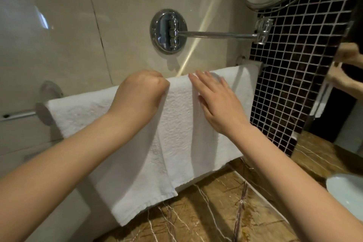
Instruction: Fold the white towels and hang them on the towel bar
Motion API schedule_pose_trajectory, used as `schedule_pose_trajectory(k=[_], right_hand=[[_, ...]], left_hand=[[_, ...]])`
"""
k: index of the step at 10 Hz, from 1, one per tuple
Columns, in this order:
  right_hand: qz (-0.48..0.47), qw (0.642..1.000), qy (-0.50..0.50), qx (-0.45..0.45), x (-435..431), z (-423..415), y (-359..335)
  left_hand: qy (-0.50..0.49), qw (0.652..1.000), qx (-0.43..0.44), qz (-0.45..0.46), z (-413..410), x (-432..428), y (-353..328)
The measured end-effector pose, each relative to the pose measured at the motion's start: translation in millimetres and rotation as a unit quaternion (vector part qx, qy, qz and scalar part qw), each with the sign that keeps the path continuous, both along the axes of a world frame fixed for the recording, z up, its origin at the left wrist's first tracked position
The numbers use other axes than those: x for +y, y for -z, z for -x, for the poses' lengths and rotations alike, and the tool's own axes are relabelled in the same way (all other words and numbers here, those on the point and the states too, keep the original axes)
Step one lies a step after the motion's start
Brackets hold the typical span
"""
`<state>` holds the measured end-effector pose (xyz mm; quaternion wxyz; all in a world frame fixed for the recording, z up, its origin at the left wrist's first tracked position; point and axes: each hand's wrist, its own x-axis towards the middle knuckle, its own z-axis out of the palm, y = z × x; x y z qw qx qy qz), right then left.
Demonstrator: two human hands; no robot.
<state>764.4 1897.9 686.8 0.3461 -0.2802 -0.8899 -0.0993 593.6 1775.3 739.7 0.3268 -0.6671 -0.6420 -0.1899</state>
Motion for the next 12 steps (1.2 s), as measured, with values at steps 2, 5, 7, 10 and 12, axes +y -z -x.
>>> schedule_pose_trajectory(k=[2, 5, 7, 10, 12], right_hand=[[0.024, 0.999, 0.028, -0.007, -8.9, 0.9, -4.9], [-0.006, 0.996, -0.087, -0.032, -80.6, 49.6, -17.9], [-0.034, 0.993, -0.069, -0.088, -98.3, 73.6, -15.2], [0.023, 0.995, -0.041, -0.085, -111.0, 79.0, -13.4], [0.093, 0.990, 0.002, -0.109, -130.7, 71.4, -59.0]], left_hand=[[0.034, 0.999, -0.028, 0.009, 7.6, -12.9, -8.7], [-0.011, 1.000, -0.004, 0.011, 68.1, -104.3, -14.1], [-0.002, 0.999, 0.025, 0.040, 75.4, -107.7, -15.8], [-0.042, 0.996, 0.007, 0.084, 81.0, -105.0, -11.5], [-0.064, 0.989, -0.091, 0.100, 73.8, -101.4, -46.7]])
